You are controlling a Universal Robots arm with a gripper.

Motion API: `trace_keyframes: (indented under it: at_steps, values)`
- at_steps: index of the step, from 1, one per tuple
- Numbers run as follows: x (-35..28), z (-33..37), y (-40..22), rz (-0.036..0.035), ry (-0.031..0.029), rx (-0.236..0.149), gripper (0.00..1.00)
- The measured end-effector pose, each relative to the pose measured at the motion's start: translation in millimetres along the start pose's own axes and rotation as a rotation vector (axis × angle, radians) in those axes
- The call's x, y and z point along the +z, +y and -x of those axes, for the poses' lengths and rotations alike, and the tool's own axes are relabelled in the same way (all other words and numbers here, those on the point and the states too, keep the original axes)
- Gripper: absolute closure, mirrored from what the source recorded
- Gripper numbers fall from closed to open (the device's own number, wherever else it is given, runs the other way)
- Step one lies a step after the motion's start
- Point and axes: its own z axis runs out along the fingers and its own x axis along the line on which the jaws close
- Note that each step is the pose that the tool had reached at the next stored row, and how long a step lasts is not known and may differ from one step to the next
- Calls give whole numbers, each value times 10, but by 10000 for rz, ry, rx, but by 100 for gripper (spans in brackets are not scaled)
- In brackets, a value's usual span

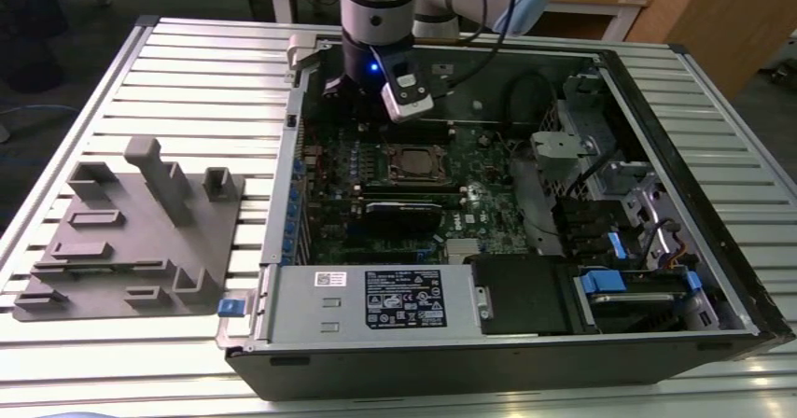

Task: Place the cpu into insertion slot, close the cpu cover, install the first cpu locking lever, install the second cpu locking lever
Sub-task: 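Install the first cpu locking lever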

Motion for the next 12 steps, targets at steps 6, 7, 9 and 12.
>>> trace_keyframes:
  at_steps: [6, 7, 9, 12]
  values:
    - [-1, -16, -9, 648, 37, 11, 89]
    - [-1, -17, -10, 677, 38, 11, 89]
    - [-3, -17, -10, 681, 37, 11, 89]
    - [-15, -17, -9, 681, 38, 11, 89]
